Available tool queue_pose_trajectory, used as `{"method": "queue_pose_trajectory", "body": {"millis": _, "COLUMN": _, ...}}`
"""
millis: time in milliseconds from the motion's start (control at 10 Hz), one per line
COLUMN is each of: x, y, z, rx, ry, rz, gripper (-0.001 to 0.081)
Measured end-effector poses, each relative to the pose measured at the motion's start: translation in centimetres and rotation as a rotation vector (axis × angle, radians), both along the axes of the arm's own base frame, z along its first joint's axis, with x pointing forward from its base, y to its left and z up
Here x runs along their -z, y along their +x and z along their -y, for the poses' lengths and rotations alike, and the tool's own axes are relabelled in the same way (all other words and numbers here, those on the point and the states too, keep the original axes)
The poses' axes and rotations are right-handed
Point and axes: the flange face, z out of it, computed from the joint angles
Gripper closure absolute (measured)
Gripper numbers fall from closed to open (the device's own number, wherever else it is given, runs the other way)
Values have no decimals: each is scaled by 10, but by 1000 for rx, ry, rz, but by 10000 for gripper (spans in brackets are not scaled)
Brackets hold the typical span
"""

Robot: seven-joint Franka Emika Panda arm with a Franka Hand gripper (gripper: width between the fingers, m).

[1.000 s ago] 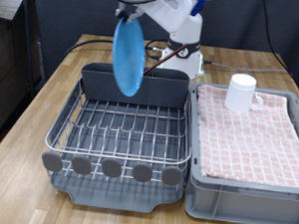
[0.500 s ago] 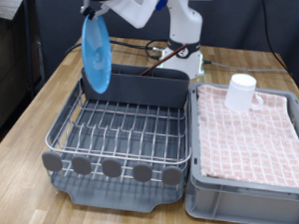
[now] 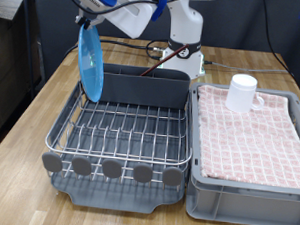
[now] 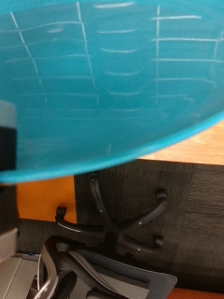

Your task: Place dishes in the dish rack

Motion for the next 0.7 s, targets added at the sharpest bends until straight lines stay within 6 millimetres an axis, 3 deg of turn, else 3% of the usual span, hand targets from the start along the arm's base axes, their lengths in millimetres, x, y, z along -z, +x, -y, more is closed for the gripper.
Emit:
{"method": "queue_pose_trajectory", "body": {"millis": 400, "x": 8, "y": 2, "z": -1, "rx": -8, "ry": -5, "rz": -12, "gripper": 784}}
{"method": "queue_pose_trajectory", "body": {"millis": 700, "x": 31, "y": 5, "z": -1, "rx": -26, "ry": -9, "rz": -14, "gripper": 785}}
